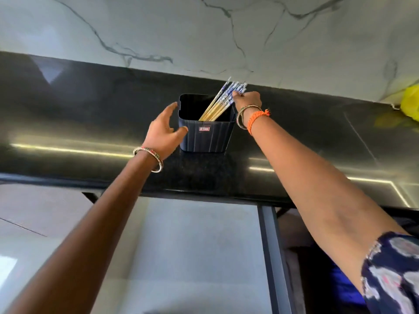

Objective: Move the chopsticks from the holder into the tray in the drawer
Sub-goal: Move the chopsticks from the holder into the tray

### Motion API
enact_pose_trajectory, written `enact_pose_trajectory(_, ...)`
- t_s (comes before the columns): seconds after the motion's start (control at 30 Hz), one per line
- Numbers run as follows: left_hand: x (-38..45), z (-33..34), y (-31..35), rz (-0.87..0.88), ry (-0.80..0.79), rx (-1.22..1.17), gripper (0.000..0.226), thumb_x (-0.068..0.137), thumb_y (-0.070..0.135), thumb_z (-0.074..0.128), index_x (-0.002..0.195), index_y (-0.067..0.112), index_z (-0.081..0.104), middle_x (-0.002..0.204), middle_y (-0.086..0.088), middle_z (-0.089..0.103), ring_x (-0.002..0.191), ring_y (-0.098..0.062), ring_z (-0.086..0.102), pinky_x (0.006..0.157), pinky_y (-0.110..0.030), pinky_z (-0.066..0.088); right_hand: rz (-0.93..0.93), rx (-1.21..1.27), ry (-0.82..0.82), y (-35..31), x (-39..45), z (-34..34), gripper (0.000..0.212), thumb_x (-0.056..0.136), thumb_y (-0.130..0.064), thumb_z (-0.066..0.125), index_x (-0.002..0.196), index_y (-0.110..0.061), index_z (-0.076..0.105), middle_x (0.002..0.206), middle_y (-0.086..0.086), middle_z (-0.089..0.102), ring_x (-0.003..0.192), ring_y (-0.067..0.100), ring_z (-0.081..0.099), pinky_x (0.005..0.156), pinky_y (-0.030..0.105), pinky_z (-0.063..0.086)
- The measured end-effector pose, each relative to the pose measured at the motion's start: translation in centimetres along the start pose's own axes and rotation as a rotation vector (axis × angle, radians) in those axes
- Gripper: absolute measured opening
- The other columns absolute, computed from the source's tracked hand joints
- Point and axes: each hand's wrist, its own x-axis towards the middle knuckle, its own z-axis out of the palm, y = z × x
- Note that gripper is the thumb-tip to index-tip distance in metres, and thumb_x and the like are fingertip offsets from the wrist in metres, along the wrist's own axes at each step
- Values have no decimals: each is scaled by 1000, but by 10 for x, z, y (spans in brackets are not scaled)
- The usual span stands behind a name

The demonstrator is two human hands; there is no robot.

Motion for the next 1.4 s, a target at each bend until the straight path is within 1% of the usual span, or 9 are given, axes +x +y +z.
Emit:
enact_pose_trajectory(0.13, 8, 3, 0, 24, -61, -11, 62, 79, 18, 58, 138, 20, 39, 132, 6, 51, 93, -14, 61, 81, -25, 52, 64, 166, -6, 5, 12, 4, 35, 87, -20, 66, 112, 3, 66, 115, 16, 68, 96, 23, 65, 73, 19, 40)
enact_pose_trajectory(0.27, 6, 14, 4, 18, -80, 107, 44, 83, 8, 54, 127, 13, 54, 148, -5, 39, 132, -22, 43, 108, -42, 41, 26, 176, 29, 5, 11, 2, 24, 87, -21, 66, 98, 0, 70, 97, 13, 69, 80, 18, 56, 71, 21, 41)
enact_pose_trajectory(0.43, -12, 16, 17, -5, 18, 98, 42, 83, 1, 49, 123, 12, 57, 147, -7, 39, 111, -36, 58, 93, -43, 50, -32, 225, 148, -8, 5, -27, 25, 87, -19, 64, 99, 3, 71, 98, 17, 73, 82, 23, 68, 79, 31, 57)
enact_pose_trajectory(0.53, -25, 5, 19, 16, 63, 116, 42, 83, 0, 48, 121, 11, 58, 142, -8, 45, 71, -1, 53, 67, -15, 45, -84, 232, 214, -19, -4, -64, 24, 89, -17, 62, 98, 3, 72, 95, 16, 73, 77, 19, 65, 71, 24, 53)
enact_pose_trajectory(0.7, -57, -23, 19, -13, 129, 87, 41, 81, -4, 45, 117, 9, 60, 126, -12, 59, 105, -35, 60, 87, -37, 49, -29, 449, 257, -28, -49, -122, 13, 89, -17, 62, 81, -9, 68, 75, 4, 67, 66, 13, 65, 63, 22, 54)
enact_pose_trajectory(0.9, -148, -28, -29, -231, 63, -253, 28, 86, -5, 44, 104, 3, 63, 88, 2, 65, 79, -13, 60, 76, -33, 52, 313, 932, -7, 29, -177, -122, 28, 94, -4, 53, 67, -11, 55, 41, -3, 63, 54, 10, 61, 49, 22, 54)
enact_pose_trajectory(1.1, -279, -18, -139, -576, -44, -146, 20, 75, 9, 48, 78, 16, 67, 80, 1, 65, 70, -5, 56, 73, -29, 42, 669, 935, -14, 175, -307, -59, 34, 96, 2, 44, 64, -10, 45, 32, -4, 55, 29, 4, 55, 32, 17, 47)
enact_pose_trajectory(1.2, -323, -13, -170, -644, -86, -68, 24, 82, -5, 45, 96, 1, 64, 96, -22, 63, 80, -22, 56, 80, -25, 39, 918, 934, -36, 242, -366, -41, 32, 97, 1, 42, 67, -10, 47, 36, 2, 58, 28, 9, 56, 32, 21, 49)
enact_pose_trajectory(1.4, -361, -9, -180, -737, -113, -121, 51, 99, 36, 29, 97, -6, 58, 102, -28, 62, 93, -32, 56, 79, -35, 39, 1070, 762, 109, 272, -417, -30, 25, 92, 8, 47, 69, -1, 51, 87, 22, 61, 62, 30, 63, 39, 31, 56)
